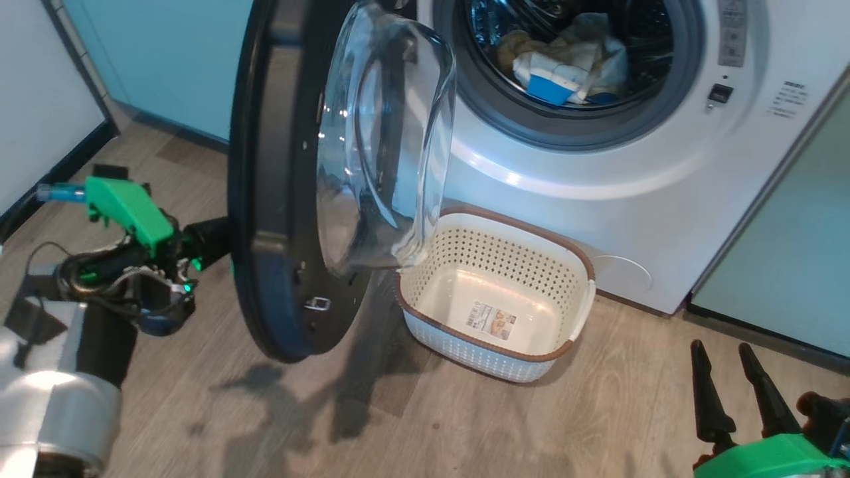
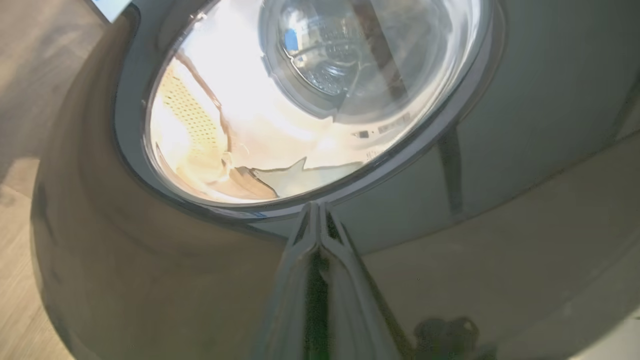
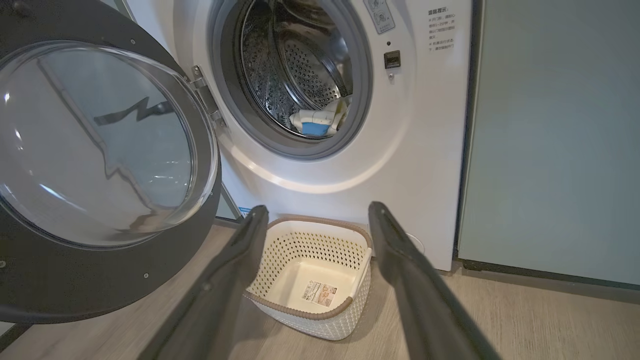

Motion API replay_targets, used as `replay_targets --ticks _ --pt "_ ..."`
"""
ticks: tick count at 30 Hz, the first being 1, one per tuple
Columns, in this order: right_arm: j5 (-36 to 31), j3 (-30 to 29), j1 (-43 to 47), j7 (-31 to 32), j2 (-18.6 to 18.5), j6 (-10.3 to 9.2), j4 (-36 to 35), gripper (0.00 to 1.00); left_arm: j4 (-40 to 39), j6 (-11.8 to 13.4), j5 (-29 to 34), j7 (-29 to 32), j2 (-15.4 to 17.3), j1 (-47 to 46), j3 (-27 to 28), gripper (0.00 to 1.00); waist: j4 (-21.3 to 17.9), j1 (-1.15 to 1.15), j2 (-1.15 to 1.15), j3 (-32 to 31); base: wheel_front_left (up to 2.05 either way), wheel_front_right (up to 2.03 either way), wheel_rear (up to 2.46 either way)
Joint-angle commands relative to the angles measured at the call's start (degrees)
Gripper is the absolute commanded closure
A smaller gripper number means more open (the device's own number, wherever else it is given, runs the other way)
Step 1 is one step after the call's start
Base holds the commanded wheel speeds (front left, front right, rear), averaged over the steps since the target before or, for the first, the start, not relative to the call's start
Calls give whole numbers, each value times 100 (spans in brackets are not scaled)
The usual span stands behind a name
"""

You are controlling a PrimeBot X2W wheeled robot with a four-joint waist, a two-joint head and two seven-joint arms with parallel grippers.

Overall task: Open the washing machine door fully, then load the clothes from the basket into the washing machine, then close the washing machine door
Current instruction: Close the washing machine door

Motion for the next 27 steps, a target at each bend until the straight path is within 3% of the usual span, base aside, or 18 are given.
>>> replay_targets --ticks 1,13,27 --pt "6 48 -115 -55 -52 25 -156 0 -342 -9 -93 2 124 -145 137 100 -88 0 0 -2 0 0 0" --pt "-3 57 -143 -55 -53 25 -148 0 -779 -9 -238 -10 -137 45 160 100 -581 0 0 4 0 0 0" --pt "-18 54 -189 -55 -63 25 -174 0 -921 -9 -322 -23 -221 57 237 100 -1537 0 0 96 0 0 0"
